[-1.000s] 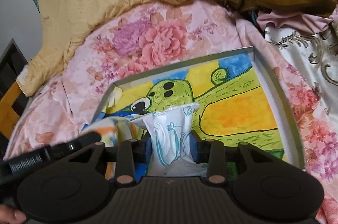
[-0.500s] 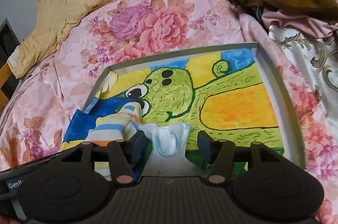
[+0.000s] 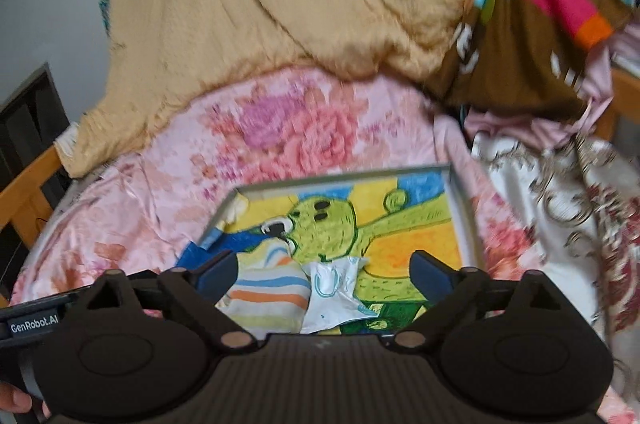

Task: Organize soft objects
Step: 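Open the left tool over the frog tray while the right tool releases the white cloth there, then move both tools back from the tray to the remaining soft items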

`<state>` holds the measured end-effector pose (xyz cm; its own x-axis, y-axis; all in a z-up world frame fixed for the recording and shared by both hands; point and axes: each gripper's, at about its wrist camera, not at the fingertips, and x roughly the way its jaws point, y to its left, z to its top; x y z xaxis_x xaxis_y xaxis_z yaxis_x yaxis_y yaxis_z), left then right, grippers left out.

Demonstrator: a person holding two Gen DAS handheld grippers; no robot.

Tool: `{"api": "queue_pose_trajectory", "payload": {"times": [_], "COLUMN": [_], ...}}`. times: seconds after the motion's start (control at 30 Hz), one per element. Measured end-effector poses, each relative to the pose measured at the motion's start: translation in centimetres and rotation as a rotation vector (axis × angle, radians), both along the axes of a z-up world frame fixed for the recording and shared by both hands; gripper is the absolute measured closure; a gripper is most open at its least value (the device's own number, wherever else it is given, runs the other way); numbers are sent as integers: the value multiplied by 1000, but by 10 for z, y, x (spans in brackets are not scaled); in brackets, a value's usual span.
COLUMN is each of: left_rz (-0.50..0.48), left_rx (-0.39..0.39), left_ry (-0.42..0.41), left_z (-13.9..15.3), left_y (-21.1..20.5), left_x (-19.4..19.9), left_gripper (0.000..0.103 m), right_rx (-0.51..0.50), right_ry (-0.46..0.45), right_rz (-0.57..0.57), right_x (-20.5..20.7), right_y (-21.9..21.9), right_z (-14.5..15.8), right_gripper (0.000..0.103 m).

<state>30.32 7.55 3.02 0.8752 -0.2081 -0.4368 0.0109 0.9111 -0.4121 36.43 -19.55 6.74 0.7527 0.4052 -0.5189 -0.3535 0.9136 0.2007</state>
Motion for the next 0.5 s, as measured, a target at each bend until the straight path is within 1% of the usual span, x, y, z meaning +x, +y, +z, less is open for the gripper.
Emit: {"api": "queue_pose_trajectory", "payload": {"times": [0.07, 0.17, 0.2, 0.27, 0.43, 0.5], "left_rz": [-7, -17, -16, -11, -17, -24], "left_rx": [17, 34, 36, 36, 63, 88], "left_ry": [-38, -77, -83, -101, -153, -175], "left_z": [9, 20, 22, 27, 33, 32], "left_y": [-6, -13, -15, -18, -25, -28], "left_x": [-16, -39, -46, -61, -101, -116], "left_gripper": [8, 6, 3, 1, 1, 1], "right_rx": [-1, -12, -17, -30, -29, -51], "right_ry": [-44, -105, -124, -170, -261, -291], "right_rz": [4, 10, 11, 14, 56, 77], "right_x": [-18, -47, -56, -76, -128, -148], "right_y": [-6, -14, -17, -22, -33, -35], "right_z": [9, 18, 20, 24, 28, 28], "right_gripper": [4, 1, 0, 0, 0, 0]}}
